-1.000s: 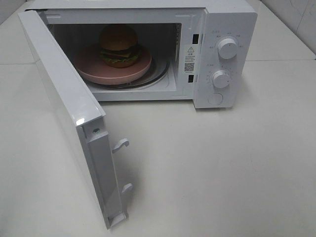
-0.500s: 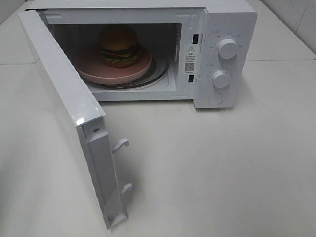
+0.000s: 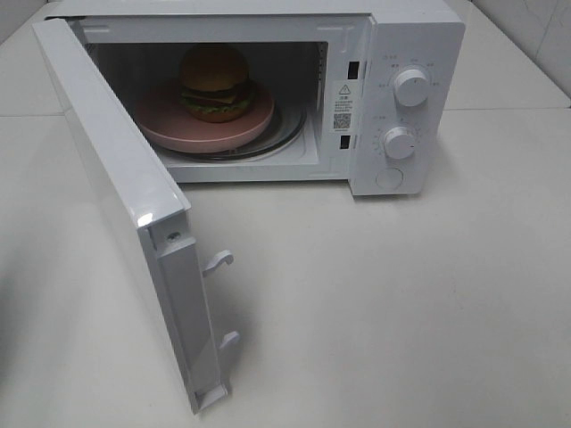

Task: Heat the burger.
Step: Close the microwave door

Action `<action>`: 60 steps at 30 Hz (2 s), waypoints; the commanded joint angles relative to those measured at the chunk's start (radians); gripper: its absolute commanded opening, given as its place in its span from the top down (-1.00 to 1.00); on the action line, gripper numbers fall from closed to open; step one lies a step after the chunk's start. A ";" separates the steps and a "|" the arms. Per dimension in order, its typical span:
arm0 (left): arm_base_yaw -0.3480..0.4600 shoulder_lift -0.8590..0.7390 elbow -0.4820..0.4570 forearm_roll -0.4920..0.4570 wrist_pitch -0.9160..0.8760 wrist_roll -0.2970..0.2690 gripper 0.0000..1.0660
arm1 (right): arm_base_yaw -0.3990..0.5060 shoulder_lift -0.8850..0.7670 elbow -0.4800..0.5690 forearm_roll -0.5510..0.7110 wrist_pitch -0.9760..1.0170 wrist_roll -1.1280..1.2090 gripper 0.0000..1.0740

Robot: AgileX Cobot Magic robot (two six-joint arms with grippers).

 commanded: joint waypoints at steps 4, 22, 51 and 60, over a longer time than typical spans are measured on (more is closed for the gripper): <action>-0.004 0.126 0.000 0.351 -0.268 -0.282 0.99 | -0.004 -0.030 -0.001 0.006 -0.006 -0.001 -0.41; -0.263 0.643 -0.082 0.299 -0.554 -0.117 0.99 | -0.004 -0.030 -0.001 0.006 -0.006 -0.001 -0.41; -0.376 0.738 -0.262 0.148 -0.573 -0.091 0.99 | -0.004 -0.030 -0.001 0.006 -0.006 0.000 -0.41; -0.455 0.876 -0.371 0.053 -0.574 -0.073 0.99 | -0.004 -0.030 -0.001 0.006 -0.007 0.000 -0.41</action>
